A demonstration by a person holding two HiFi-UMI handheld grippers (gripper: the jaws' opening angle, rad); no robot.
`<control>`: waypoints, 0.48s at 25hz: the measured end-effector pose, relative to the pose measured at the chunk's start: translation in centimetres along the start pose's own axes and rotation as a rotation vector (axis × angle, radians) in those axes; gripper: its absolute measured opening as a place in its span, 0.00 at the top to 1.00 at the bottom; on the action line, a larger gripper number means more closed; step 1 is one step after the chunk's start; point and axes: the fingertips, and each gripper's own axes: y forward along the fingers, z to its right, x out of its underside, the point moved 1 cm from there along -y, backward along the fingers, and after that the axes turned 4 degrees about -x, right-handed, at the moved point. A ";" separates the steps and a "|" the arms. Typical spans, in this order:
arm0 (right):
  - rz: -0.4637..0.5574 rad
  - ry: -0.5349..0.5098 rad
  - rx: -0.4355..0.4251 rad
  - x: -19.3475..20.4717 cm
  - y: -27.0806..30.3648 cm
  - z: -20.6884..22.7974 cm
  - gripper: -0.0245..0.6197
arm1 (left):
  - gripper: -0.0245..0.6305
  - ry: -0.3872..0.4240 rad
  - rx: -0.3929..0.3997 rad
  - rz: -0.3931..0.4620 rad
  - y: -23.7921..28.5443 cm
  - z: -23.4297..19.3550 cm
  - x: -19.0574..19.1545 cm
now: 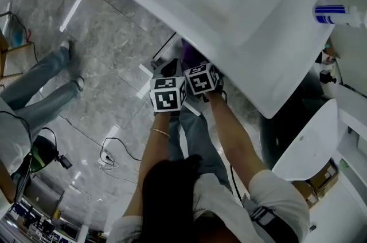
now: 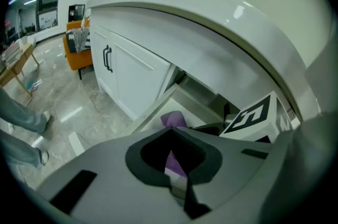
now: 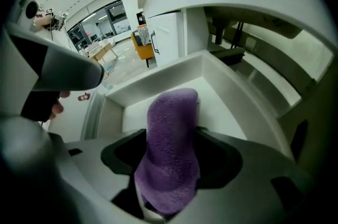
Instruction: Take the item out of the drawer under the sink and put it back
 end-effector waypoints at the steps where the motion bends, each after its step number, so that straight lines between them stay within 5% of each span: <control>1: -0.012 -0.007 0.009 0.2 0.3 0.1 0.53 | 0.96 0.002 0.000 0.000 0.0 0.0 0.0; 5: -0.030 -0.010 0.050 0.4 1.0 0.7 0.55 | 0.96 0.003 0.001 0.000 0.0 0.0 -0.1; 7: -0.024 0.019 0.059 0.4 0.9 0.9 0.71 | 0.96 0.007 0.000 -0.004 0.1 0.0 0.0; 12: 0.007 0.104 0.038 0.4 0.4 0.8 0.82 | 0.96 0.018 0.008 -0.014 0.1 0.1 0.1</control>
